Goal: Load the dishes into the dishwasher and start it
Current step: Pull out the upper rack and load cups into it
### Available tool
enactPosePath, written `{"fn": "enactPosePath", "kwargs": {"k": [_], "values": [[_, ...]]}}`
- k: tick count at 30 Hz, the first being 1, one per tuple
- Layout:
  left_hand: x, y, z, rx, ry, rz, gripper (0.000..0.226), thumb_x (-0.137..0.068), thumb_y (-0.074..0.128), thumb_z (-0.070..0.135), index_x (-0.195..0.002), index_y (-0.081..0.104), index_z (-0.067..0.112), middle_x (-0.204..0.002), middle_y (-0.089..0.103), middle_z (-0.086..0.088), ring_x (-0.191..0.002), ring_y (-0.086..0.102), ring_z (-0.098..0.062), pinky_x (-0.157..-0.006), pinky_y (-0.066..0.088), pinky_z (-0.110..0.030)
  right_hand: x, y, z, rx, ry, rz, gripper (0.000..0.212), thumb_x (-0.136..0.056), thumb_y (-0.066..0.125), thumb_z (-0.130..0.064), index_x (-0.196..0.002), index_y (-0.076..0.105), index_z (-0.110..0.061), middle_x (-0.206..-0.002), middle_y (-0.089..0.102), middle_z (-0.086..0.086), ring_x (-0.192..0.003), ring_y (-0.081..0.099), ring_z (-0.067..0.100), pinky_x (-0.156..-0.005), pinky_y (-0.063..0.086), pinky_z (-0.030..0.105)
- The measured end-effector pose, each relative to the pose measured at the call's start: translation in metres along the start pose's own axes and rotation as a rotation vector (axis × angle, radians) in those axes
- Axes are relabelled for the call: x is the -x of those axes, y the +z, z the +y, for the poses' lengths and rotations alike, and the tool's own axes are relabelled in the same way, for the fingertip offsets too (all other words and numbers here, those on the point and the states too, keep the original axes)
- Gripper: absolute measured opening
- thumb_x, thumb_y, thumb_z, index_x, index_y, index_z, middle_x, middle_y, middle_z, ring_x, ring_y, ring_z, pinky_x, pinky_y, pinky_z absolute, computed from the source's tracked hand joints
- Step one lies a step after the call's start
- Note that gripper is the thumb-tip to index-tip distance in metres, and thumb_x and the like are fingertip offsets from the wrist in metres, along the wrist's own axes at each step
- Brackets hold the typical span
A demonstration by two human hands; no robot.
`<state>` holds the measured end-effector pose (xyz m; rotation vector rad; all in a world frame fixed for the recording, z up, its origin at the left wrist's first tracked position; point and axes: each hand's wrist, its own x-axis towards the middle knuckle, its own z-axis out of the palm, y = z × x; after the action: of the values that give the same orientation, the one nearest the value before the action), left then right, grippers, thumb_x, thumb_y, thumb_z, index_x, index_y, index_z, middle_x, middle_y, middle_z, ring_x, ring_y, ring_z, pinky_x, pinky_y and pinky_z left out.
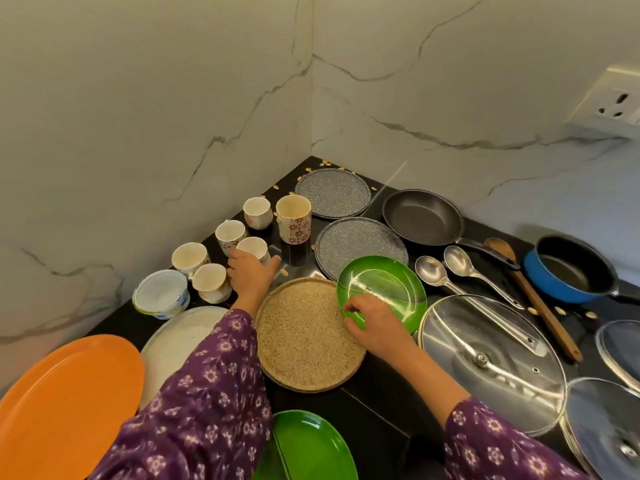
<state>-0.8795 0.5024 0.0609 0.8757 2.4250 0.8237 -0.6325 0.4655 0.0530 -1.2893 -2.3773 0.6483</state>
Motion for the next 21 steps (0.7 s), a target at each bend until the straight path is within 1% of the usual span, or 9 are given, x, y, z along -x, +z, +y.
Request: {"fn": "enactPosePath", "kwargs": {"k": [3,5,7,10,12,15,16,18,21], "values": [[-0.004,0.006,0.001,0.027,-0.032,0.061,0.093,-0.078,0.074,0.040,-0.140,0.019,-0.003,-0.138,0.037,-0.024,-0.126,0.039,-0.041,-0.100,0.038,-0.048,0.000,0.000,0.005,-0.009,-0.003,0.000,0.018,-0.088,0.058,-0.022,-0.103,0.062,-0.013,-0.099,0.059,-0.003,-0.096,0.053,0.011,-0.085,0.044,0.023],[-0.004,0.010,0.002,0.035,-0.036,0.098,0.085,-0.080,0.072,0.038,-0.137,0.023,-0.002,-0.136,0.039,-0.025,-0.124,0.041,-0.043,-0.098,0.039,-0.049,0.003,-0.001,0.010,-0.023,0.006,0.005,0.019,-0.087,0.058,-0.024,-0.103,0.062,-0.014,-0.099,0.059,-0.003,-0.095,0.054,0.012,-0.085,0.046,0.027],[-0.003,0.012,0.003,0.050,-0.055,0.118,0.085,-0.082,0.069,0.039,-0.139,0.022,-0.003,-0.136,0.039,-0.025,-0.124,0.040,-0.044,-0.098,0.039,-0.048,0.007,-0.003,0.014,-0.032,0.013,0.014,0.019,-0.086,0.059,-0.023,-0.102,0.062,-0.015,-0.098,0.059,-0.003,-0.095,0.054,0.013,-0.083,0.048,0.030],[0.011,0.014,0.008,0.090,-0.040,0.149,0.090,-0.083,0.067,0.043,-0.141,0.017,-0.004,-0.137,0.037,-0.027,-0.123,0.039,-0.045,-0.098,0.038,-0.050,0.017,-0.011,0.020,-0.041,0.016,0.044,0.018,-0.085,0.060,-0.021,-0.101,0.062,-0.014,-0.097,0.060,-0.002,-0.094,0.055,0.015,-0.084,0.047,0.031],[0.028,0.014,0.013,0.102,0.043,0.178,0.087,-0.082,0.066,0.046,-0.138,0.022,-0.004,-0.135,0.040,-0.026,-0.122,0.039,-0.044,-0.096,0.039,-0.051,0.025,-0.018,0.023,-0.046,0.014,0.071,0.017,-0.085,0.061,-0.019,-0.100,0.062,-0.012,-0.096,0.061,-0.001,-0.094,0.056,0.015,-0.084,0.047,0.030],[0.063,0.014,0.022,0.153,0.211,0.172,0.077,-0.079,0.066,0.052,-0.128,0.036,0.002,-0.125,0.047,-0.021,-0.115,0.044,-0.041,-0.092,0.042,-0.050,0.043,-0.030,0.028,-0.060,0.039,0.122,0.017,-0.084,0.061,-0.018,-0.099,0.063,-0.012,-0.096,0.061,-0.001,-0.094,0.056,0.014,-0.083,0.048,0.030],[0.076,0.014,0.026,0.185,0.276,0.157,0.074,-0.078,0.067,0.053,-0.125,0.039,0.003,-0.121,0.049,-0.020,-0.112,0.046,-0.038,-0.092,0.042,-0.048,0.050,-0.035,0.030,-0.071,0.052,0.137,0.017,-0.083,0.061,-0.018,-0.099,0.063,-0.012,-0.097,0.062,-0.001,-0.094,0.057,0.014,-0.083,0.048,0.030],[0.104,0.016,0.036,0.246,0.390,0.098,0.070,-0.077,0.070,0.050,-0.123,0.042,0.006,-0.118,0.049,-0.016,-0.107,0.046,-0.028,-0.090,0.041,-0.039,0.064,-0.046,0.033,-0.100,0.065,0.172,0.018,-0.082,0.062,-0.017,-0.099,0.064,-0.011,-0.097,0.063,0.000,-0.093,0.058,0.015,-0.082,0.049,0.031],[0.156,0.022,0.059,0.291,0.536,-0.004,0.068,-0.076,0.074,0.043,-0.126,0.042,0.009,-0.118,0.044,-0.011,-0.098,0.039,-0.013,-0.084,0.034,-0.024,0.097,-0.067,0.040,-0.138,0.107,0.235,0.018,-0.081,0.061,-0.017,-0.097,0.064,-0.010,-0.093,0.064,0.002,-0.090,0.059,0.016,-0.080,0.048,0.029]]}}
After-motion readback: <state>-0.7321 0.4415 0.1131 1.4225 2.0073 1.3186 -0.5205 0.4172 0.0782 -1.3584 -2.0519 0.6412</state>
